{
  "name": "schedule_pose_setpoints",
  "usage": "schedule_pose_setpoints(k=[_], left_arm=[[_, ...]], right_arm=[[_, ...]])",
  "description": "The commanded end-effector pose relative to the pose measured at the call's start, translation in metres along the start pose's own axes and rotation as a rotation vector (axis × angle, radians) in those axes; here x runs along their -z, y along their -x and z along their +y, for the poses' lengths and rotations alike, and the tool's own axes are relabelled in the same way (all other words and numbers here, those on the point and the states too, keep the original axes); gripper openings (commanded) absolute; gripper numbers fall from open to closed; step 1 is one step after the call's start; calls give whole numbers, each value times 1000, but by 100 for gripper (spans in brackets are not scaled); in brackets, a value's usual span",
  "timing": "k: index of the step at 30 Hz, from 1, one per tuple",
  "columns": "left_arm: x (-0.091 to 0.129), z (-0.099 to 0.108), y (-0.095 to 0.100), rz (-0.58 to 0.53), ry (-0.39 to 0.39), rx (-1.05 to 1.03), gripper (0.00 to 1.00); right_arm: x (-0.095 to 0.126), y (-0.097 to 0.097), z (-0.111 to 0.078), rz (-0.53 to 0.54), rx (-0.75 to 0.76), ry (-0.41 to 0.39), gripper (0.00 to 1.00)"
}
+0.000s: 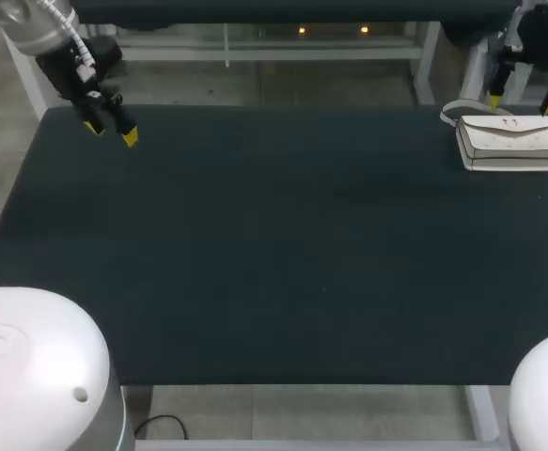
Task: Pick up the bag, open it, inspect its contents, close it, and place it on the opposite side
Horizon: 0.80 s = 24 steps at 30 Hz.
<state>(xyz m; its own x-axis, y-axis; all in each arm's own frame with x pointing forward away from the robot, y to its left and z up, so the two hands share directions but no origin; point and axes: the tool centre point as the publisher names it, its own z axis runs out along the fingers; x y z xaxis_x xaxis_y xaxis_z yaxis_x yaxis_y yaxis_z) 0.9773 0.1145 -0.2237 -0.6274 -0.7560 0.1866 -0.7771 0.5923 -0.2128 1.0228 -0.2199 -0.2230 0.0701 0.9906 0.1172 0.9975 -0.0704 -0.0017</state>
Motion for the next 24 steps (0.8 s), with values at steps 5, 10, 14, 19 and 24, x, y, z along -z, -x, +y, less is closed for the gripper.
schedule_pose_setpoints(k=[5,10,14,19,24], left_arm=[[-19,9,-13,56,-242,-462,100],[-27,8,-18,75,-306,-587,100],[-33,4,-20,66,-327,-659,100],[-41,-7,-18,107,-320,-717,100],[-42,-11,-16,106,-294,-701,100]], right_arm=[[-13,26,6,93,-18,14,100],[-23,41,12,142,-48,1,100],[-30,53,17,164,-70,-8,100],[-32,67,23,174,-88,8,100],[-36,84,30,191,-121,13,100]])
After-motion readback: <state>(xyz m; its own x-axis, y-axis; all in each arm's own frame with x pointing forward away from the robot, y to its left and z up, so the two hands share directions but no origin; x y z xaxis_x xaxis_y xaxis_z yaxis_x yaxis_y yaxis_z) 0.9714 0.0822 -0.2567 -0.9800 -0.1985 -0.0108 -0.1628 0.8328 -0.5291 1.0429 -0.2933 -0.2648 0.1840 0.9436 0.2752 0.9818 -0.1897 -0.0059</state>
